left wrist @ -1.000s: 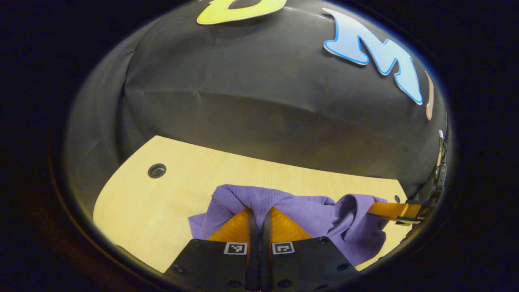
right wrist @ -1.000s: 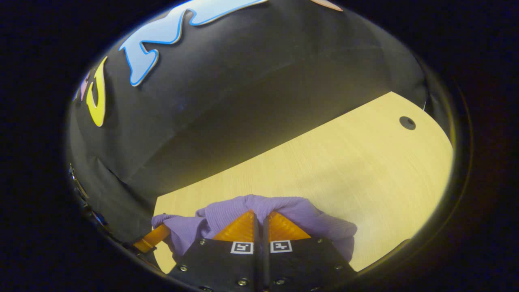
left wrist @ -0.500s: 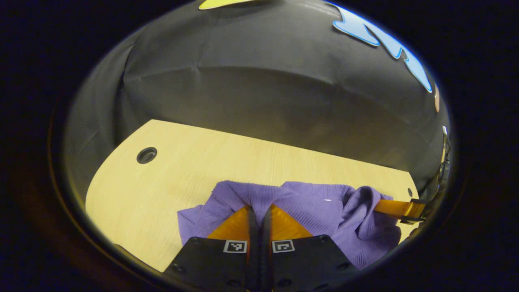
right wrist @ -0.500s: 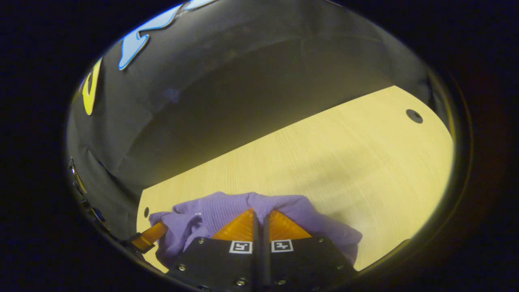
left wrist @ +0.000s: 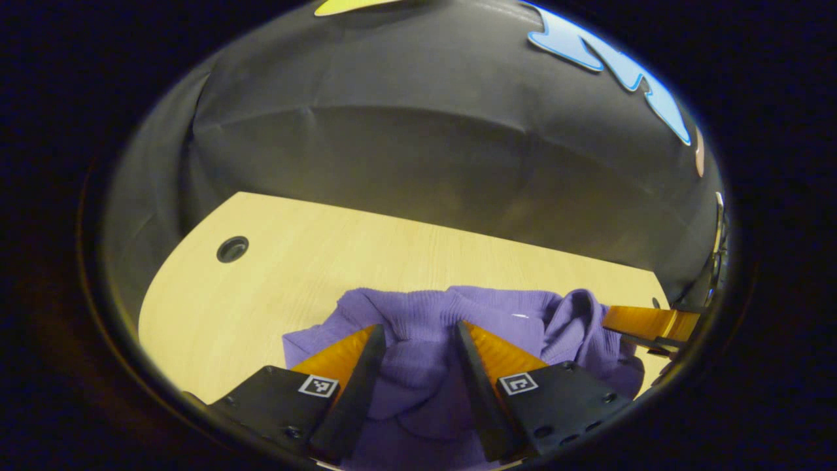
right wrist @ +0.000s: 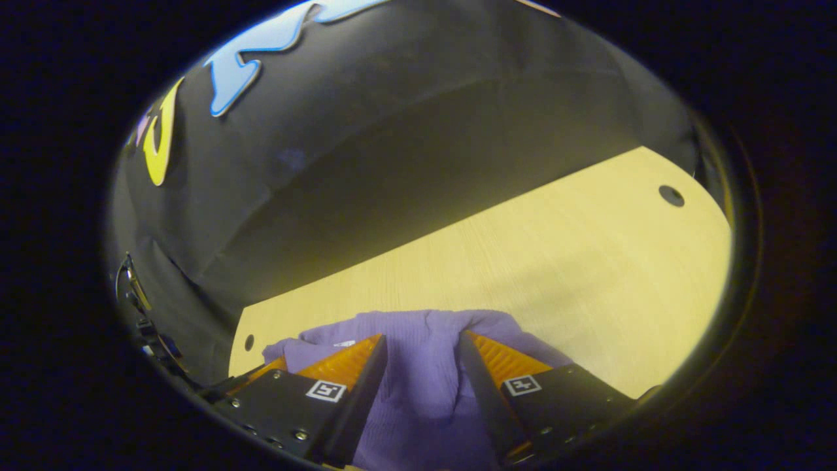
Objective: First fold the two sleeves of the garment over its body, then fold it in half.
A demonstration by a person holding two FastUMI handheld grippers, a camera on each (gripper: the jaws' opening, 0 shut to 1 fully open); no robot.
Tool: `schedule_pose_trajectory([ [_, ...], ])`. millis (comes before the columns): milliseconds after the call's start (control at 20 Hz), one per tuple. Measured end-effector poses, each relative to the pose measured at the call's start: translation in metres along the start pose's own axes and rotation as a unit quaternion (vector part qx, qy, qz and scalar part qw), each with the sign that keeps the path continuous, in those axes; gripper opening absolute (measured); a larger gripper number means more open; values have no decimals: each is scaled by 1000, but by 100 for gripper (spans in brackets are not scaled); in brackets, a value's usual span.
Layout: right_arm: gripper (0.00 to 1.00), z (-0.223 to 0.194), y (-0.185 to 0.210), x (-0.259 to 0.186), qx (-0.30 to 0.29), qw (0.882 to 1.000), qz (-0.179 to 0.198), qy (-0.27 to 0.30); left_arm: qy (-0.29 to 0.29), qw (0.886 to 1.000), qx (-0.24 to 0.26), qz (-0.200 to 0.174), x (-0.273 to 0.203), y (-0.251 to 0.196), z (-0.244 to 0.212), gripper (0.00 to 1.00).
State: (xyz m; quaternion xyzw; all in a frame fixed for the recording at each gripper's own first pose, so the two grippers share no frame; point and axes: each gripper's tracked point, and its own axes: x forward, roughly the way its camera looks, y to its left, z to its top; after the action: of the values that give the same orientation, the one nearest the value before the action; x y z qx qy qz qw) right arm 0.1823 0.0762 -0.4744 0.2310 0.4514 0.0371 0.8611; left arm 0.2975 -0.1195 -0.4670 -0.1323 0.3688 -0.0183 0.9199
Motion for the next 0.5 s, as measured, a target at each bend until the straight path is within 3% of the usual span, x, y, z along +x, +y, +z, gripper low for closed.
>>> schedule_pose_trajectory([
  [300, 75, 40, 22, -61, -25, 998, 15, -56, -69, 997, 22, -17, -62, -25, 56, 75],
  [500, 75, 71, 40, -131, -53, 992, 20, -109, -130, 990, 44, -36, -135, -53, 102, 75],
])
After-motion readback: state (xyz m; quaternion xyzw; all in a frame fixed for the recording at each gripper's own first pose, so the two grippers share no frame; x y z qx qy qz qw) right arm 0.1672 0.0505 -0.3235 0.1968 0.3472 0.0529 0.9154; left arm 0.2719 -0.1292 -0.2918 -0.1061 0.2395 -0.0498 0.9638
